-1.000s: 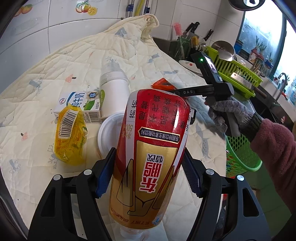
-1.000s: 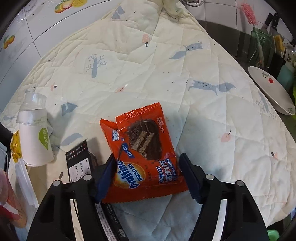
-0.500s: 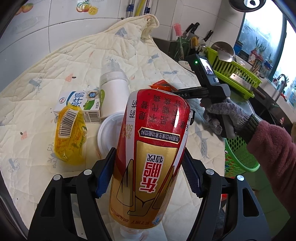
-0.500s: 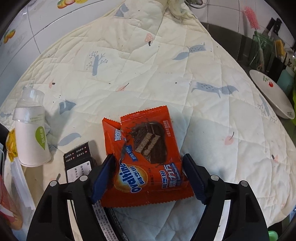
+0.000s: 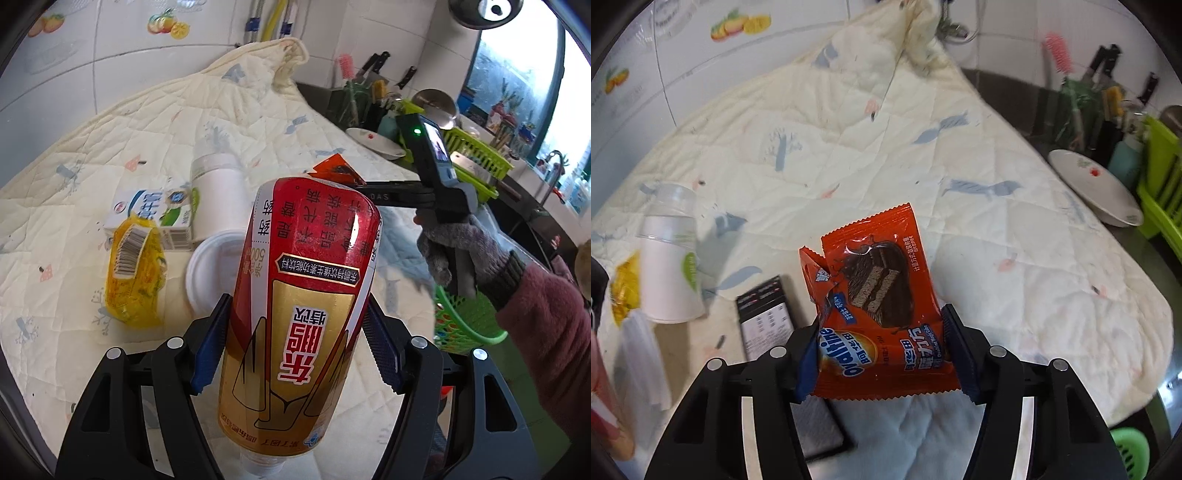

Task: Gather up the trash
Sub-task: 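Reach the right gripper to the orange snack wrapper and grasp it, then drop the orange wrapper into the green basket with the right gripper while the left gripper lowers the bottle in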

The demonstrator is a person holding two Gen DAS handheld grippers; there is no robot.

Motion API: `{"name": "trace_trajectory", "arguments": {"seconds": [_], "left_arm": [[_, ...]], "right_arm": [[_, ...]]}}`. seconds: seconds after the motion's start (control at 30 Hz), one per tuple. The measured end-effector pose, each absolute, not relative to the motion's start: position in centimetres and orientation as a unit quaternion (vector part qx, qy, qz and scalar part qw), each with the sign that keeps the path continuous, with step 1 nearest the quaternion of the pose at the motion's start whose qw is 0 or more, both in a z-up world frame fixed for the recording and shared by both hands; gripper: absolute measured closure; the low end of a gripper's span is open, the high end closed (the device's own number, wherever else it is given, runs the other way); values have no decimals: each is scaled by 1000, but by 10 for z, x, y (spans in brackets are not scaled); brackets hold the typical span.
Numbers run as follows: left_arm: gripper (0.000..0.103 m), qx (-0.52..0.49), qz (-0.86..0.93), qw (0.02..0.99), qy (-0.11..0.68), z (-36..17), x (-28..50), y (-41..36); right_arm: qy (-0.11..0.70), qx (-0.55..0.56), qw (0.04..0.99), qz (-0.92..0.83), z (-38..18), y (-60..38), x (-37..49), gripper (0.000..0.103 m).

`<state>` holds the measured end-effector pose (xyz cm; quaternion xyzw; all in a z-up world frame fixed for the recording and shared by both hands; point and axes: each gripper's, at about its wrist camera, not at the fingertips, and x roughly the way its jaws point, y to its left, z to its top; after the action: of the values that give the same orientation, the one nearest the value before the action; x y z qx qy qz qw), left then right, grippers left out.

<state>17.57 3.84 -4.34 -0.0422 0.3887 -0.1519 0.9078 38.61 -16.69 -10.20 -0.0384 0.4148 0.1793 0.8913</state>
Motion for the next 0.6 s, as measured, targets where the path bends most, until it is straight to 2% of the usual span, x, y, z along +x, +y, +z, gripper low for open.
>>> {"name": "trace_trajectory", "arguments": {"seconds": [0.37, 0.6], "left_arm": [[35, -30, -222, 901, 371, -27, 160, -14], [35, -15, -273, 891, 361, -18, 151, -63]], "right_arm": [[397, -2, 910, 119, -73, -240, 282, 45], [413, 23, 910, 30, -82, -324, 215, 44]]}}
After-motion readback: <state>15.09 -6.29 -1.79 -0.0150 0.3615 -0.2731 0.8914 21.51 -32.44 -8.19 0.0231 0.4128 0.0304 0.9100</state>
